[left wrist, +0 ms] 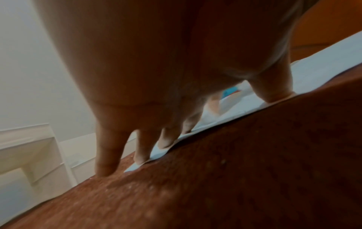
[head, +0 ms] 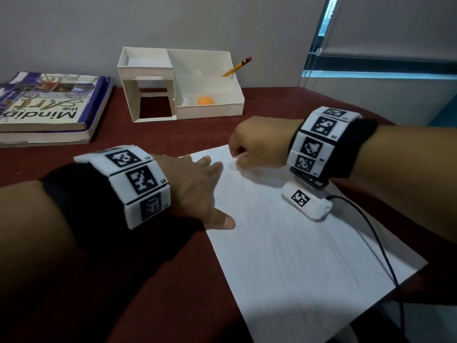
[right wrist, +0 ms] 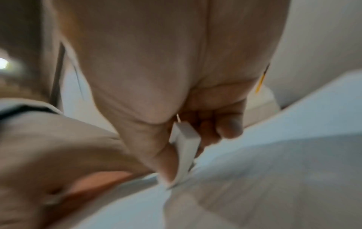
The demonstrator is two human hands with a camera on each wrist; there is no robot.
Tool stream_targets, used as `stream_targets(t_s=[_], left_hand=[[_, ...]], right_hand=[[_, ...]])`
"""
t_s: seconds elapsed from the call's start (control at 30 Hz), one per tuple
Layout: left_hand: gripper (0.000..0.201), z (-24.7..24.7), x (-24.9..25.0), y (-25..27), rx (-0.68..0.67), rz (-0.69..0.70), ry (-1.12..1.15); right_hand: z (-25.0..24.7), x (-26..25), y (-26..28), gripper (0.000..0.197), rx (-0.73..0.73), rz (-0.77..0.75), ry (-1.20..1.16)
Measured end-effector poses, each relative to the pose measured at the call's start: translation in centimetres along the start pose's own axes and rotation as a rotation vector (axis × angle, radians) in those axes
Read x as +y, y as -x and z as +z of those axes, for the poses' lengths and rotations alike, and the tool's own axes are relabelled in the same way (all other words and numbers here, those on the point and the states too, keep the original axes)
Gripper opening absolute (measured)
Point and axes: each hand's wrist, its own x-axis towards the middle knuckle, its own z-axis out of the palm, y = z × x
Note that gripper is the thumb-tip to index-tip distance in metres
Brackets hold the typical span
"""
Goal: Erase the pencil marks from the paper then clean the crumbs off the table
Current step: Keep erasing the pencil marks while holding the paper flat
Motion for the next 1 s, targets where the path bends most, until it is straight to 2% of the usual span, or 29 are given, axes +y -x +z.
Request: stream_targets(t_s=[0.07, 0.17, 0.2, 0.3, 0.37, 0.47, 0.5, 0.63, 0.67, 0.77, 0.8, 0.93, 1.0], left_hand=[[0.116, 0.1, -0.2, -0.2, 0.019, 0.016, -0.005], [0.127, 0.5, -0.6, -0.5, 0.004, 0.057, 0.032], [0.126, 0.5, -0.6, -0.5, 0.007, 0.059, 0.024], [0.117, 0.3, -0.4, -0.6, 0.024, 0.023, -0.029], [0.123, 0.3, -0.4, -0.6, 0.008, 0.021, -0.029], [0.131, 0.5, -1.0, -0.8, -0.014, 0.049, 0.001], [0.131, 0.5, -1.2, -0.9, -0.017, 0.045, 0.006], [0.131, 0.5, -1.1, -1.1, -0.003, 0.041, -0.018], [0.131, 0.6, -1.1, -1.2, -0.003, 0.058, -0.009], [0.128, 1.0, -1.7, -1.7, 0.001, 0.125, 0.057], [0.127, 1.0, -1.8, -1.7, 0.002, 0.131, 0.058], [0.124, 0.4, -1.1, -1.0, 0.005, 0.049, -0.027], [0.127, 0.4, -1.1, -0.9, -0.002, 0.052, -0.026]], right_hand=[[0.2, -0.2, 0.2, 0.014, -0.004, -0.026, 0.004], [0.2, -1.3, 1.2, 0.012, -0.167, -0.138, -0.104], [0.1, -1.1, 1.1, 0.012, -0.168, -0.141, -0.120], [-0.1, 0.4, 0.0, 0.014, -0.041, -0.031, -0.032], [0.2, 0.5, 0.3, 0.013, -0.036, -0.033, -0.033], [0.4, -0.9, 1.6, 0.015, -0.191, -0.134, -0.129], [0.3, -0.9, 1.6, 0.014, -0.190, -0.135, -0.133], [0.0, 0.4, 0.5, 0.016, -0.030, 0.013, -0.031], [0.2, 0.2, 0.7, 0.016, -0.032, -0.008, -0.023], [0.3, -1.9, 2.0, 0.015, -0.187, -0.162, -0.047], [0.2, -2.0, 2.0, 0.015, -0.201, -0.170, -0.062], [-0.1, 0.7, 0.5, 0.018, -0.031, 0.004, 0.015], [0.2, 0.4, 1.0, 0.016, -0.047, -0.024, -0.003]])
